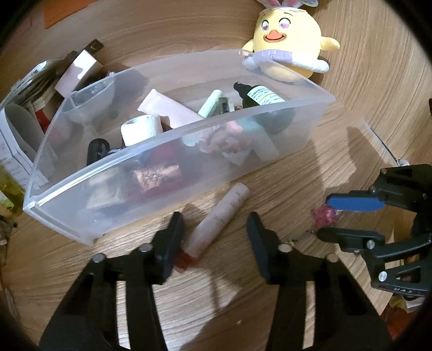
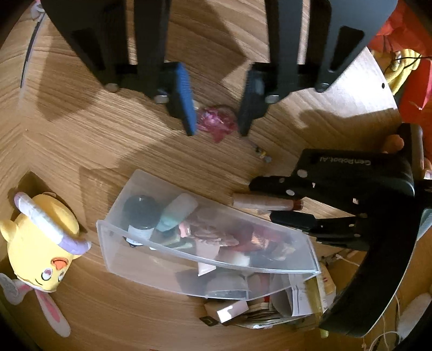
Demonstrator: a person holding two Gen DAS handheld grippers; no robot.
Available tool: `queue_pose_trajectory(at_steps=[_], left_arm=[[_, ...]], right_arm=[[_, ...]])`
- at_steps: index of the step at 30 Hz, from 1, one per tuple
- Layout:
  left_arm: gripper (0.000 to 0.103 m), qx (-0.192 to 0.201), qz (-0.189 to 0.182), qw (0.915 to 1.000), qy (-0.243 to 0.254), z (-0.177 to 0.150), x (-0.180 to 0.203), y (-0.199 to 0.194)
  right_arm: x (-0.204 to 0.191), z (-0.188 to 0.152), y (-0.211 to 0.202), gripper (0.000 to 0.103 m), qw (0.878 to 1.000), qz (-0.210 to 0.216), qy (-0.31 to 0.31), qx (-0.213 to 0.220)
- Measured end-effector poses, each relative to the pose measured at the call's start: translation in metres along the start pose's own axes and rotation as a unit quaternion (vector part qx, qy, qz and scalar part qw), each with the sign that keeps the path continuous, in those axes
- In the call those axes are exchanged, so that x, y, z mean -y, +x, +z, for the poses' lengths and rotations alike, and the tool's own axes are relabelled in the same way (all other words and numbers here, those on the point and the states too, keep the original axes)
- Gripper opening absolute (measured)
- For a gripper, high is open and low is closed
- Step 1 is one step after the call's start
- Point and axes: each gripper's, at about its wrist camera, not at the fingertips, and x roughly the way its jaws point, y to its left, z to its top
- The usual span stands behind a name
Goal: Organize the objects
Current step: 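Grasp the white-and-red tube with the left gripper while the right gripper grasps the pink clip, then carry the white tube and pink clip over the clear box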
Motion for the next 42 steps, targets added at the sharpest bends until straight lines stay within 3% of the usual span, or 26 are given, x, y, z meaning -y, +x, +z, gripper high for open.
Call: queue_pose_trajectory(at_steps=[2,6,12,18,31,42], left_arm=[[0.028,0.002,-0.005,1.0,-0.005,-0.002,-0.001,-0.003],[0.015,0.004,-0.004,0.9994,-0.033,-0.008,-0.005,-0.006],[0.015,0.015,0.007,0.9985,-0.053,-0.021,-0.004,-0.018],[0.015,0.055,0.017,0.9957,-0.072,-0.028,-0.004,-0.046],[0.015,0.138,0.033,0.9856,-0.093,-0.006,-0.008,-0.092],[0.015,0.182,0.028,0.9768,-0.11,0.016,-0.018,-0.109]], right_arm=[[0.0,0.0,0.0,0.026,1.0,-0.001,0.003,0.003],[0.0,-0.001,-0.006,0.025,1.0,-0.015,0.014,0.024],[0.002,0.004,-0.013,0.025,0.998,-0.002,0.039,0.039],[0.002,0.013,-0.034,0.025,0.996,0.003,0.051,0.072],[0.002,0.054,-0.084,0.025,0.983,-0.011,0.061,0.171],[0.009,0.081,-0.108,0.025,0.973,-0.013,0.065,0.221]])
